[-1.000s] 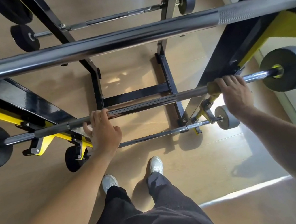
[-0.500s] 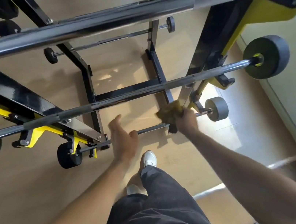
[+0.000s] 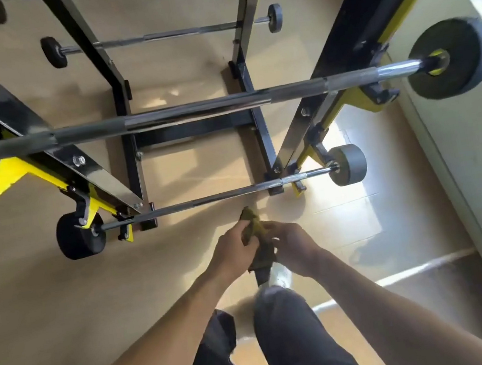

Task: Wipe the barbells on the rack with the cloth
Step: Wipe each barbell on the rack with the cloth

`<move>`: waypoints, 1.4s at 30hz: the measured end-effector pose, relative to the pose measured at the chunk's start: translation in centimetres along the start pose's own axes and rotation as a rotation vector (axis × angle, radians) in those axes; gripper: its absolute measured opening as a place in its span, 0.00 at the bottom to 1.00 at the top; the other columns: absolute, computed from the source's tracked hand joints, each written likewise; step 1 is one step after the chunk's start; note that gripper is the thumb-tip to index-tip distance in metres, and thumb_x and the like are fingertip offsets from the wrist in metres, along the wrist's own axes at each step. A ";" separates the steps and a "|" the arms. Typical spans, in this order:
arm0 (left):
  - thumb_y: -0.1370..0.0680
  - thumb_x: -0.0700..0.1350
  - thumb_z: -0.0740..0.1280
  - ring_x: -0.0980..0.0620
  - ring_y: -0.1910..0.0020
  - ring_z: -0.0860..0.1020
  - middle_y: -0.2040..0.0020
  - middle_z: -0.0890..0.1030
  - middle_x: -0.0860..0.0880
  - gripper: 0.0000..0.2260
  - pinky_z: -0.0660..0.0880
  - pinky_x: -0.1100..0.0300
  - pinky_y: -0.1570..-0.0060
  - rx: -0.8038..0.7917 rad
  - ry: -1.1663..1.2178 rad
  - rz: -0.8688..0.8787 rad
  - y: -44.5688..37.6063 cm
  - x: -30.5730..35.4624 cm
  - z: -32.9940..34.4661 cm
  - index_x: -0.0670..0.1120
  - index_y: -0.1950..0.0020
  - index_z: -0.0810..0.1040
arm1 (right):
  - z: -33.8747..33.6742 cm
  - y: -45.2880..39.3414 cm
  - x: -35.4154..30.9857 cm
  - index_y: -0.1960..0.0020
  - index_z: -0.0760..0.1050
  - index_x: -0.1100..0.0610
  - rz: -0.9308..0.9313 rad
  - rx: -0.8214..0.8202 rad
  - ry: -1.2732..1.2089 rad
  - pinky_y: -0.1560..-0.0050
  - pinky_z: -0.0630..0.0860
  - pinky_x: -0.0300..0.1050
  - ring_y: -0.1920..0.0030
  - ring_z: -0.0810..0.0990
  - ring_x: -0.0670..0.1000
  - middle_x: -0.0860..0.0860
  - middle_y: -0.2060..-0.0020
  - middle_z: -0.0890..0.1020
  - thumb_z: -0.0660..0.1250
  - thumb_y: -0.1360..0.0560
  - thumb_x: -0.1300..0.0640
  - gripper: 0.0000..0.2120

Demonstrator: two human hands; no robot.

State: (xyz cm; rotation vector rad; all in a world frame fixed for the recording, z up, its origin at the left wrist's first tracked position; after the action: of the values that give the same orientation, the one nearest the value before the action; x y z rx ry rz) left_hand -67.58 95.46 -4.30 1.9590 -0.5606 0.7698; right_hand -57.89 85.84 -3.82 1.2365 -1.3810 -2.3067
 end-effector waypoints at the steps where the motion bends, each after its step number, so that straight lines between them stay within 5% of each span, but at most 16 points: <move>1: 0.18 0.47 0.64 0.48 0.43 0.80 0.42 0.82 0.50 0.13 0.79 0.56 0.42 -0.006 -0.013 0.005 -1.0 -0.6 1.1 0.50 0.33 0.76 | -1.1 -1.0 0.9 0.44 0.76 0.65 0.026 0.045 -0.080 0.55 0.82 0.47 0.47 0.80 0.58 0.59 0.48 0.80 0.58 0.22 0.70 0.10; 3: 0.18 0.47 0.63 0.51 0.48 0.81 0.47 0.83 0.51 0.10 0.77 0.63 0.48 0.001 -0.035 0.016 -3.5 -1.7 3.5 0.49 0.39 0.80 | -3.7 -4.1 3.3 0.41 0.74 0.62 0.109 0.058 -0.262 0.48 0.80 0.52 0.40 0.77 0.60 0.62 0.41 0.77 0.61 0.20 0.58 0.11; 6: 0.17 0.45 0.62 0.52 0.50 0.80 0.49 0.82 0.51 0.10 0.77 0.64 0.47 -0.010 -0.046 0.049 -8.2 -3.1 7.5 0.49 0.42 0.81 | -7.8 -10.3 7.5 0.36 0.74 0.56 0.219 0.025 -0.173 0.43 0.79 0.56 0.37 0.76 0.62 0.61 0.38 0.76 0.65 0.23 0.43 0.22; 9: 0.19 0.42 0.61 0.50 0.57 0.78 0.57 0.80 0.49 0.09 0.74 0.65 0.58 -0.091 -0.100 0.114 -13.4 -5.3 11.6 0.47 0.48 0.81 | -11.8 -16.9 10.4 0.40 0.77 0.62 0.174 0.096 -0.200 0.48 0.80 0.53 0.41 0.78 0.62 0.64 0.44 0.79 0.69 0.26 0.49 0.21; 13: 0.21 0.43 0.60 0.47 0.66 0.78 0.68 0.76 0.51 0.08 0.76 0.55 0.66 -0.081 -0.109 0.139 -19.9 -9.9 16.1 0.48 0.58 0.77 | -17.4 -24.6 11.1 0.54 0.75 0.61 0.014 0.447 -0.326 0.59 0.73 0.45 0.60 0.76 0.54 0.58 0.60 0.76 0.62 0.22 0.62 0.04; 17: 0.19 0.42 0.62 0.51 0.58 0.71 0.59 0.73 0.52 0.07 0.65 0.58 0.58 0.075 -0.072 0.221 -26.4 -13.4 18.5 0.47 0.58 0.73 | -20.3 -29.6 8.9 0.53 0.76 0.59 -0.368 0.649 -0.172 0.58 0.76 0.43 0.60 0.79 0.53 0.49 0.66 0.78 0.58 0.18 0.61 0.10; 20: 0.17 0.43 0.61 0.54 0.62 0.70 0.60 0.74 0.52 0.07 0.64 0.58 0.60 0.119 0.085 0.257 -30.8 -14.6 20.0 0.44 0.53 0.74 | -21.0 -31.6 8.1 0.57 0.80 0.48 -0.490 0.814 -0.076 0.53 0.79 0.50 0.57 0.80 0.51 0.44 0.66 0.81 0.58 0.19 0.55 0.14; 23: 0.17 0.44 0.61 0.50 0.56 0.79 0.53 0.82 0.48 0.06 0.74 0.55 0.53 0.086 0.251 0.253 -34.3 -15.9 21.5 0.44 0.46 0.76 | -20.7 -33.4 6.8 0.52 0.80 0.47 -0.644 0.772 -0.035 0.52 0.78 0.47 0.50 0.79 0.49 0.49 0.56 0.82 0.57 0.17 0.57 0.14; 26: 0.19 0.34 0.62 0.55 0.61 0.79 0.53 0.82 0.45 0.05 0.77 0.60 0.56 0.063 0.374 0.274 -36.8 -16.5 22.1 0.42 0.45 0.74 | -20.4 -35.2 5.3 0.45 0.79 0.49 -0.791 0.440 -0.017 0.49 0.79 0.42 0.44 0.79 0.48 0.48 0.46 0.81 0.60 0.21 0.65 0.15; 29: 0.20 0.33 0.62 0.48 0.59 0.81 0.51 0.81 0.44 0.10 0.83 0.50 0.56 0.085 0.440 0.134 -38.2 -17.5 21.5 0.46 0.44 0.73 | -20.8 -38.5 5.9 0.35 0.74 0.52 -0.711 0.328 0.700 0.40 0.77 0.45 0.43 0.78 0.44 0.44 0.43 0.78 0.67 0.29 0.67 0.24; 32: 0.17 0.37 0.60 0.48 0.66 0.81 0.54 0.83 0.42 0.07 0.78 0.64 0.70 0.030 0.337 0.032 -38.6 -19.8 20.6 0.41 0.41 0.75 | -20.8 -42.1 7.5 0.30 0.70 0.50 -0.558 0.457 1.504 0.37 0.76 0.54 0.36 0.73 0.53 0.49 0.38 0.76 0.79 0.35 0.58 0.36; 37: 0.19 0.44 0.64 0.49 0.59 0.83 0.64 0.86 0.53 0.05 0.80 0.54 0.52 0.039 0.095 0.065 -39.5 -21.9 18.3 0.49 0.55 0.75 | -19.5 -45.2 5.4 0.48 0.76 0.49 -0.434 0.381 1.804 0.56 0.81 0.45 0.57 0.82 0.50 0.46 0.60 0.80 0.76 0.30 0.48 0.14; 42: 0.23 0.44 0.63 0.49 0.59 0.83 0.60 0.86 0.49 0.08 0.81 0.54 0.53 0.027 -0.281 -0.035 -38.0 -25.5 15.1 0.44 0.56 0.80 | -18.4 -46.7 5.6 0.50 0.76 0.48 -0.434 0.291 1.937 0.70 0.66 0.38 0.67 0.75 0.43 0.44 0.65 0.79 0.70 0.25 0.44 0.10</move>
State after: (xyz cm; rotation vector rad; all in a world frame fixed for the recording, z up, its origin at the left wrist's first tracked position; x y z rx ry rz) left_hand -56.27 101.74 -50.70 2.1116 -0.6825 0.4851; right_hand -36.54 96.74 -48.27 2.6111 -0.5354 -0.1057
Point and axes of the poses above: each hand's wrist, its own y-axis away from the middle knuckle, its own z-axis out of the palm, x = y × z, the point moved 4 cm from there along -y, towards the middle knuckle
